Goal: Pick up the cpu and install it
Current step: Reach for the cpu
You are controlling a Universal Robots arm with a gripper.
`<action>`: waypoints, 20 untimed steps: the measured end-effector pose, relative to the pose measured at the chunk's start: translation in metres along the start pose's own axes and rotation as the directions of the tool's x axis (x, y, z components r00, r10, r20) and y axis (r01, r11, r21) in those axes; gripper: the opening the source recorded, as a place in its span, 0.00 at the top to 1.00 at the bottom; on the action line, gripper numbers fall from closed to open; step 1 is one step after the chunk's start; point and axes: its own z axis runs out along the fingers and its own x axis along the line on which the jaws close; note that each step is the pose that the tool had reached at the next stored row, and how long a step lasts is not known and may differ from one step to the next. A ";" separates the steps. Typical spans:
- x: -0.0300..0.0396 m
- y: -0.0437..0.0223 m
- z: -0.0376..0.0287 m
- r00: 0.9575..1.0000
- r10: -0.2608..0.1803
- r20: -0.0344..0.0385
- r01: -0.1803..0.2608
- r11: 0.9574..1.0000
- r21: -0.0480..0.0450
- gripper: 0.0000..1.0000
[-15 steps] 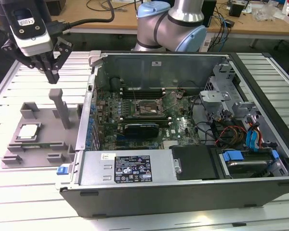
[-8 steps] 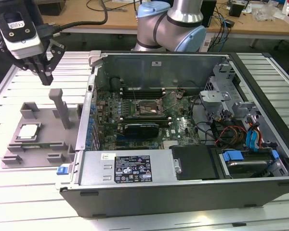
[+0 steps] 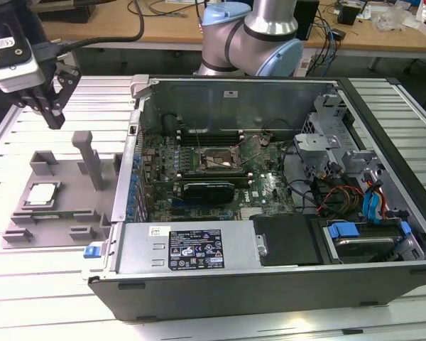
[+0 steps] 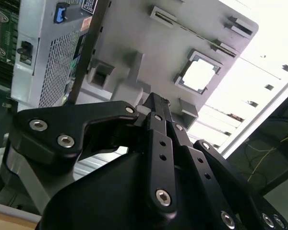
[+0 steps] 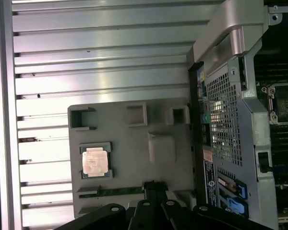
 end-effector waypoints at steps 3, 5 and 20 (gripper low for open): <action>0.0106 0.0003 0.0032 1.000 0.000 0.000 0.000 1.000 0.001 0.89; 0.0143 0.0000 0.0065 1.000 0.000 0.000 0.000 1.000 0.001 0.89; 0.0396 0.0027 0.0262 1.000 0.000 0.000 0.000 1.000 0.001 0.89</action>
